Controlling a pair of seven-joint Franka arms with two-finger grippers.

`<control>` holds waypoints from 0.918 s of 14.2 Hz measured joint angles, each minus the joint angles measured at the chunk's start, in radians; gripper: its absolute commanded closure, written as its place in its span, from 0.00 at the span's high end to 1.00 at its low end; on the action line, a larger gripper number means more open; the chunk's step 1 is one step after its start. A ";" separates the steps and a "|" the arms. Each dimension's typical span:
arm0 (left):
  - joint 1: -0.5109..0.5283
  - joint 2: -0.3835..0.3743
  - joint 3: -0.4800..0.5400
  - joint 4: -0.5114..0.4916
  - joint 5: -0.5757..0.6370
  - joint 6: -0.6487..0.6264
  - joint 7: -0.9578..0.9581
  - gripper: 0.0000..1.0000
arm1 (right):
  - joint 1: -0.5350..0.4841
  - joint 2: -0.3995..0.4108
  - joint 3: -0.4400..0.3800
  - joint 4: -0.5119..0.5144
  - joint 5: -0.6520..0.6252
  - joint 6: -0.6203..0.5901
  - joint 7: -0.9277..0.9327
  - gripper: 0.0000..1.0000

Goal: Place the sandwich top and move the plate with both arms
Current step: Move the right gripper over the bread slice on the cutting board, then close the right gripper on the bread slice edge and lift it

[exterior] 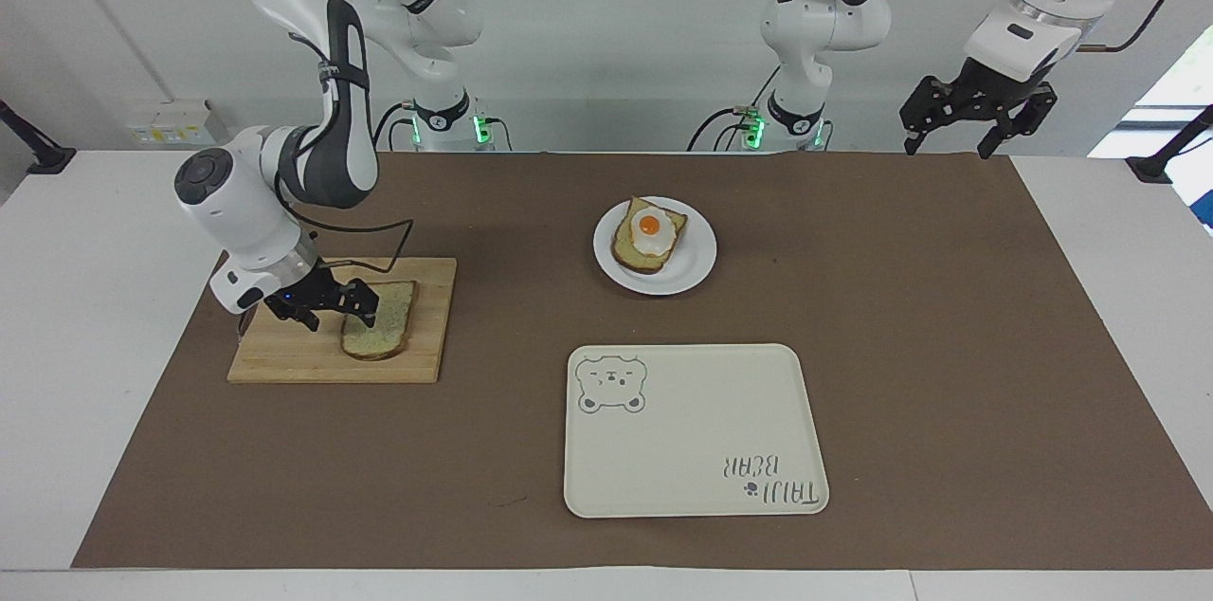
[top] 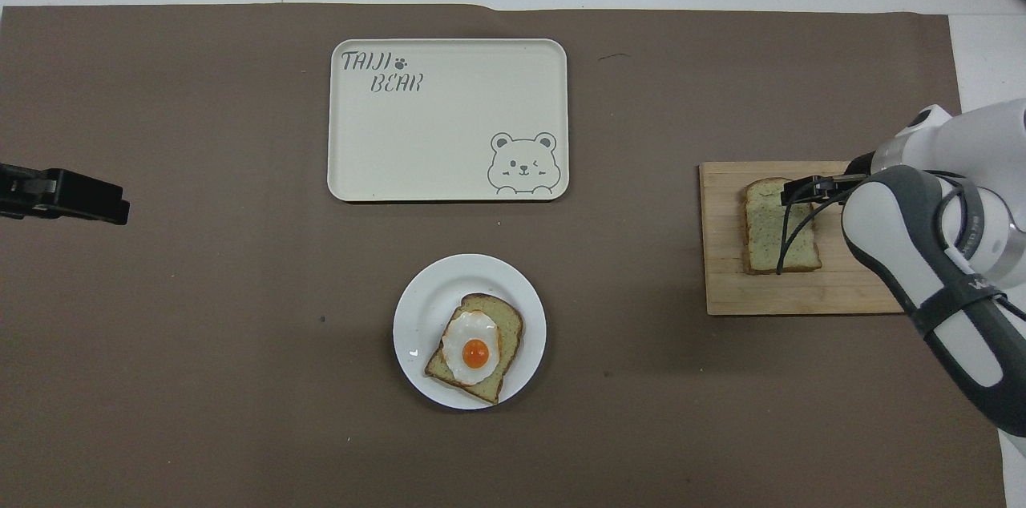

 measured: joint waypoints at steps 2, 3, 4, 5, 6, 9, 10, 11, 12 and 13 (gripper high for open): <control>0.000 0.000 0.000 0.000 0.000 0.000 0.000 1.00 | -0.015 0.000 0.000 -0.029 0.013 0.023 -0.038 1.00; 0.000 0.000 0.000 0.000 0.000 0.000 0.000 1.00 | -0.019 0.000 0.000 -0.036 0.036 0.024 -0.051 1.00; 0.000 0.000 0.000 0.000 0.000 0.000 0.000 1.00 | -0.020 0.000 0.000 -0.041 0.054 0.024 -0.063 1.00; 0.000 0.000 0.000 0.000 0.000 0.000 0.000 1.00 | -0.020 0.000 0.000 -0.047 0.069 0.028 -0.075 1.00; 0.000 0.000 0.000 0.000 0.000 0.000 0.000 1.00 | -0.020 0.000 0.000 -0.053 0.078 0.038 -0.088 1.00; 0.000 0.000 0.000 0.000 0.000 0.000 0.000 1.00 | -0.020 0.000 0.000 -0.060 0.080 0.044 -0.101 0.54; 0.000 0.000 0.000 0.000 0.000 0.000 0.000 1.00 | -0.020 0.000 0.000 -0.060 0.080 0.044 -0.104 0.39; 0.000 0.000 0.000 0.000 0.000 0.000 0.000 1.00 | -0.020 0.000 0.000 -0.060 0.080 0.044 -0.108 0.21; 0.000 0.000 0.000 0.000 0.000 0.000 0.000 1.00 | -0.020 0.000 0.000 -0.061 0.080 0.044 -0.111 0.03; 0.000 0.000 0.000 0.000 0.000 0.000 0.000 1.00 | -0.020 0.000 0.000 -0.061 0.081 0.044 -0.112 0.00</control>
